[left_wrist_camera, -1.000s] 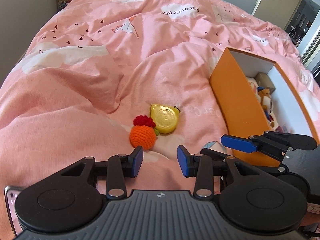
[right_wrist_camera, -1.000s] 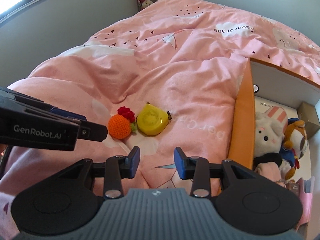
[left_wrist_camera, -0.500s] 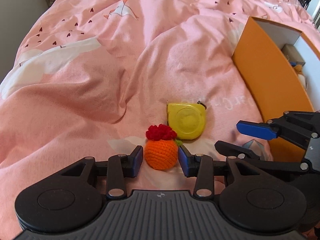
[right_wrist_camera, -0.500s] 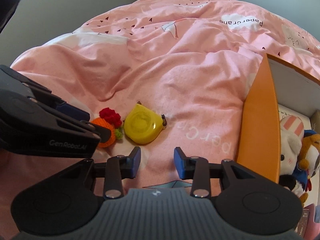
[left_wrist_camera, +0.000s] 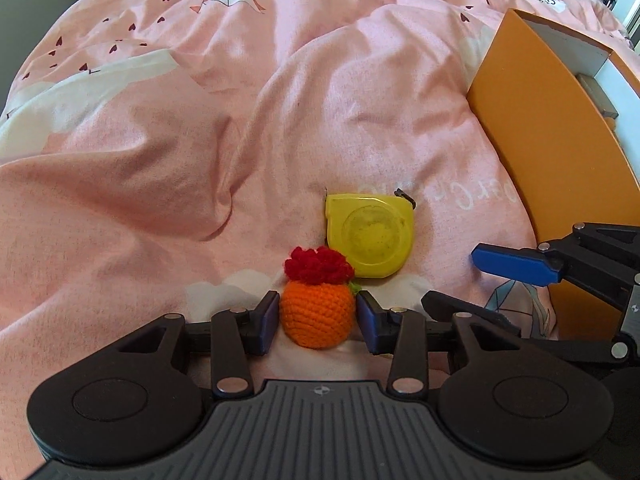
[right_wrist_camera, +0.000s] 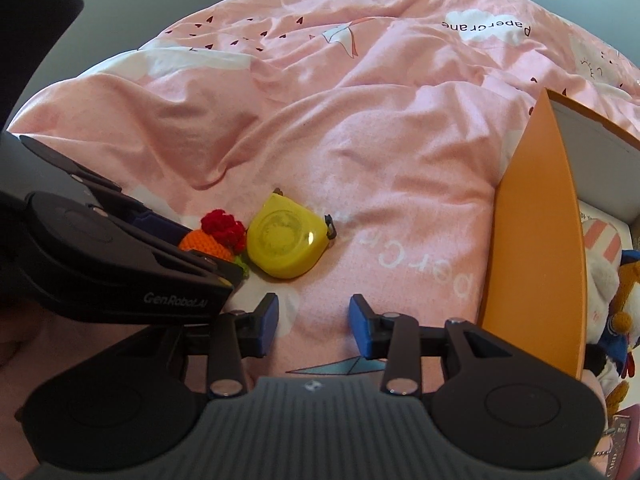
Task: Organize objects
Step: 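Grasp the orange crochet fruit with the left tool while the right grasps the yellow tape measure, then carry the orange fruit and yellow tape measure over the box and lower them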
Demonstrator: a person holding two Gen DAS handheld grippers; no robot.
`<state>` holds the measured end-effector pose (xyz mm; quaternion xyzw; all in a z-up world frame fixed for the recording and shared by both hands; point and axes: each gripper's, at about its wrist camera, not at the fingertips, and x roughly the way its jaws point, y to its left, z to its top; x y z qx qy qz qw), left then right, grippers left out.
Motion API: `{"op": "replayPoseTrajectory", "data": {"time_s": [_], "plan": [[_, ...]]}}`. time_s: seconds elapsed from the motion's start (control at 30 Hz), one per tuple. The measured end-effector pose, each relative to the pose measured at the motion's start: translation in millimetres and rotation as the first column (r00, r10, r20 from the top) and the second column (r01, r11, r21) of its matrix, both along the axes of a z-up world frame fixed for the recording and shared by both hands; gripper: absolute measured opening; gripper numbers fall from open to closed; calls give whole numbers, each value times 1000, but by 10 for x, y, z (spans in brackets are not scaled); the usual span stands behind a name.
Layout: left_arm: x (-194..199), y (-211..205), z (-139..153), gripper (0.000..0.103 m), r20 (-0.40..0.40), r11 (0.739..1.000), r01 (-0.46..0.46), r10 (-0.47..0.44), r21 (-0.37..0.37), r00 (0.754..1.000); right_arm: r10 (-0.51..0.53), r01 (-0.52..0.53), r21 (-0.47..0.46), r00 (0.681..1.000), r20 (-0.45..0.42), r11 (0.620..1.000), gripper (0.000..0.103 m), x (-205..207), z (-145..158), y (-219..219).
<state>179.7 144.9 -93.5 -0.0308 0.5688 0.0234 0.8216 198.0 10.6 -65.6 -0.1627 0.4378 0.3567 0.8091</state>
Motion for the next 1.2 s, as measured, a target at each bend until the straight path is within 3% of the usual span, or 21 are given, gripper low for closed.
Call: {"op": "replayPoseTrajectory", "data": {"time_s": [0.2, 0.33, 0.37, 0.57, 0.77, 1.0, 1.03, 1.2], "plan": [[-135, 51, 206, 46, 83, 999, -40, 40, 5, 996, 25, -25, 25, 1000, 14, 999, 43, -8, 92, 7], [-190, 132, 431, 46, 132, 997, -73, 69, 25, 989, 135, -136, 15, 989, 58, 991, 56, -10, 205, 140], [-195, 162, 459, 46, 136, 996, -81, 76, 30, 988, 176, -176, -4, 982, 67, 984, 60, -2, 213, 205], [-234, 276, 521, 46, 144, 994, -110, 106, 24, 984, 371, -346, -176, 919, 137, 922, 61, 86, 115, 576], [-260, 297, 446, 46, 139, 993, -115, 110, 25, 984, 481, -441, -257, 869, 120, 860, 61, 163, -5, 736], [-248, 320, 414, 46, 132, 994, -108, 104, 27, 986, 477, -444, -279, 877, 62, 852, 59, 236, -139, 828], [-250, 322, 414, 46, 133, 994, -108, 103, 26, 986, 475, -443, -275, 878, 58, 853, 55, 234, -148, 825], [-260, 298, 426, 46, 140, 994, -105, 100, 26, 985, 446, -424, -238, 894, 44, 874, 55, 243, -66, 779]]}}
